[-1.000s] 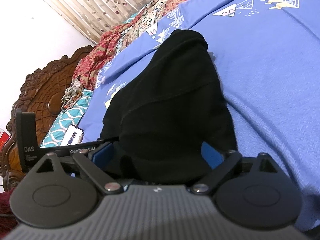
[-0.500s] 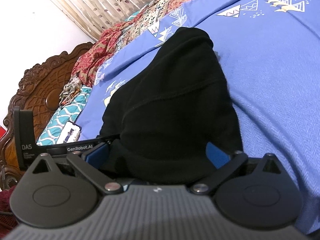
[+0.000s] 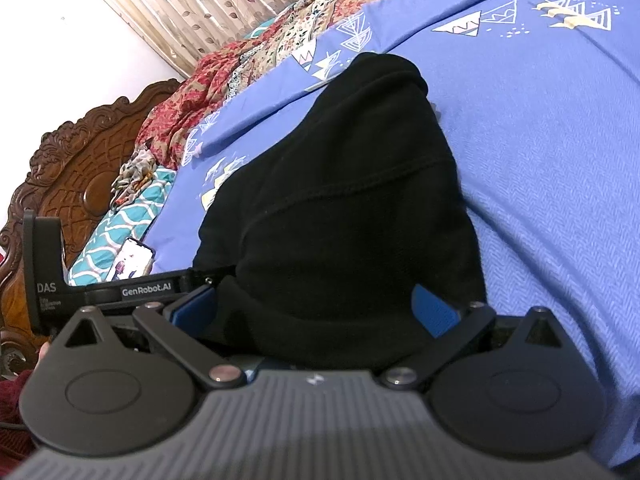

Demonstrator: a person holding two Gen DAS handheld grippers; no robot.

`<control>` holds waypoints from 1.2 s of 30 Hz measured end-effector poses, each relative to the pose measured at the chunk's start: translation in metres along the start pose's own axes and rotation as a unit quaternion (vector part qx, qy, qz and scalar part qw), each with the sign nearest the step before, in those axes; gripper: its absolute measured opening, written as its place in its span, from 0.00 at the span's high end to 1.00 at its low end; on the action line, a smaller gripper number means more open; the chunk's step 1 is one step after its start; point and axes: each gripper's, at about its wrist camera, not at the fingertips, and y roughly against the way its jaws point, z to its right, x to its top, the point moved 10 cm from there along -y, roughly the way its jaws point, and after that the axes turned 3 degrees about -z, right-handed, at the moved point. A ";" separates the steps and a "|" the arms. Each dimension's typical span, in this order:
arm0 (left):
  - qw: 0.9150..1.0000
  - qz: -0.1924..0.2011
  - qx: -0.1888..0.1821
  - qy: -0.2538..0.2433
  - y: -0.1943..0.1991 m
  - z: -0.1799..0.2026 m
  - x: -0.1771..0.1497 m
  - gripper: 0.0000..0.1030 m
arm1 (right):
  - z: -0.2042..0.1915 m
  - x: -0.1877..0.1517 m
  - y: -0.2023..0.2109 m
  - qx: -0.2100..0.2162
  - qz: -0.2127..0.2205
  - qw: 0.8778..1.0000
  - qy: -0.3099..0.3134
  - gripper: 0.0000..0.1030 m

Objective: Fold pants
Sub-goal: 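Open both grippers and release the folded pants bundle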

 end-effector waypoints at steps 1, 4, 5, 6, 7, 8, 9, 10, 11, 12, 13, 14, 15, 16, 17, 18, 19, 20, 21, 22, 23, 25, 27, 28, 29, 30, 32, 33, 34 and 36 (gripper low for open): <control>1.000 -0.003 -0.006 0.001 0.000 -0.001 0.001 0.00 | -0.001 0.001 0.001 -0.002 -0.005 1.000 0.005 0.00; 1.000 -0.013 -0.017 -0.002 0.002 -0.003 0.005 0.00 | -0.005 0.004 0.007 -0.002 -0.017 1.000 0.019 0.00; 1.000 -0.015 -0.020 -0.004 0.004 -0.004 0.007 0.00 | -0.007 0.005 0.011 0.002 -0.017 1.000 0.022 0.00; 1.000 -0.015 -0.024 -0.008 0.008 -0.004 0.010 0.00 | -0.008 0.009 0.018 0.009 -0.013 1.000 0.025 0.00; 1.000 -0.010 -0.027 -0.011 0.013 -0.006 0.014 0.00 | -0.008 0.012 0.024 0.014 -0.004 1.000 0.027 0.00; 0.999 0.002 -0.031 -0.013 0.021 -0.008 0.020 0.00 | -0.007 0.018 0.033 0.015 0.010 0.999 0.029 0.00; 0.999 0.020 -0.040 -0.012 0.030 -0.010 0.026 0.00 | -0.004 0.027 0.042 0.011 0.029 0.999 0.029 0.00; 0.998 0.036 -0.054 -0.009 0.038 -0.013 0.033 0.00 | 0.001 0.034 0.050 0.005 0.045 0.999 0.026 0.00; 0.996 0.047 -0.071 -0.004 0.044 -0.014 0.039 0.00 | 0.007 0.041 0.057 0.000 0.060 0.998 0.021 0.00; 0.995 0.051 -0.090 0.003 0.047 -0.015 0.044 0.00 | 0.015 0.048 0.061 -0.005 0.071 0.997 0.012 0.00; 0.993 0.049 -0.103 0.008 0.046 -0.016 0.047 0.00 | 0.024 0.054 0.063 -0.012 0.078 0.997 -0.001 0.00; 0.993 0.041 -0.111 0.012 0.042 -0.016 0.049 0.00 | 0.034 0.058 0.063 -0.020 0.079 0.997 -0.014 0.00; 0.993 0.030 -0.116 0.015 0.036 -0.016 0.049 0.00 | 0.043 0.061 0.060 -0.024 0.079 0.996 -0.024 0.00; 0.992 0.015 -0.126 0.018 0.027 -0.015 0.047 0.00 | 0.049 0.063 0.057 -0.027 0.078 0.996 -0.030 0.00; 0.991 0.000 -0.134 0.023 0.018 -0.015 0.045 0.00 | 0.054 0.063 0.051 -0.031 0.074 0.996 -0.034 0.00; 0.990 -0.014 -0.140 0.031 0.010 -0.017 0.043 0.00 | 0.058 0.063 0.046 -0.034 0.069 0.996 -0.036 0.00; 0.988 -0.031 -0.148 0.041 0.000 -0.016 0.042 0.00 | 0.059 0.063 0.039 -0.031 0.062 0.997 -0.037 0.00; 0.985 -0.045 -0.160 0.050 -0.008 -0.015 0.040 0.00 | 0.058 0.063 0.030 -0.025 0.054 0.998 -0.035 0.00; 0.981 -0.054 -0.175 0.058 -0.013 -0.014 0.037 0.00 | 0.055 0.064 0.024 -0.018 0.047 0.998 -0.033 0.00; 0.978 -0.061 -0.188 0.064 -0.019 -0.011 0.035 0.00 | 0.053 0.065 0.015 -0.013 0.038 0.999 -0.028 0.00; 0.975 -0.069 -0.198 0.067 -0.024 -0.006 0.033 0.00 | 0.050 0.066 0.007 -0.010 0.029 0.999 -0.022 0.00; 0.970 -0.088 -0.214 0.075 -0.038 0.001 0.028 0.00 | 0.049 0.066 -0.011 -0.005 0.008 1.000 -0.018 0.00; 0.968 -0.081 -0.223 0.080 -0.041 0.005 0.028 0.00 | 0.045 0.064 -0.022 0.015 -0.007 1.000 -0.021 0.00; 0.966 -0.080 -0.234 0.078 -0.039 0.008 0.030 0.01 | 0.039 0.062 -0.028 0.026 -0.015 0.999 -0.021 0.00; 0.962 -0.081 -0.249 0.076 -0.038 0.013 0.031 0.07 | 0.032 0.062 -0.032 0.033 -0.025 0.999 -0.018 0.12; 0.962 -0.079 -0.252 0.071 -0.035 0.017 0.032 0.15 | 0.022 0.062 -0.037 0.050 -0.043 0.998 -0.016 0.28; 0.969 -0.061 -0.236 0.049 -0.024 0.022 0.041 0.24 | 0.006 0.069 -0.036 0.043 -0.040 0.998 0.003 0.40; 0.968 -0.051 -0.240 0.044 -0.018 0.024 0.048 0.30 | -0.003 0.076 -0.034 0.042 -0.032 0.998 0.026 0.45; 0.967 -0.042 -0.248 0.044 -0.010 0.024 0.058 0.31 | -0.012 0.085 -0.030 0.052 -0.021 0.998 0.038 0.48; 0.967 -0.004 -0.252 0.034 0.006 0.023 0.086 0.33 | -0.027 0.108 -0.023 0.073 0.007 0.996 0.055 0.50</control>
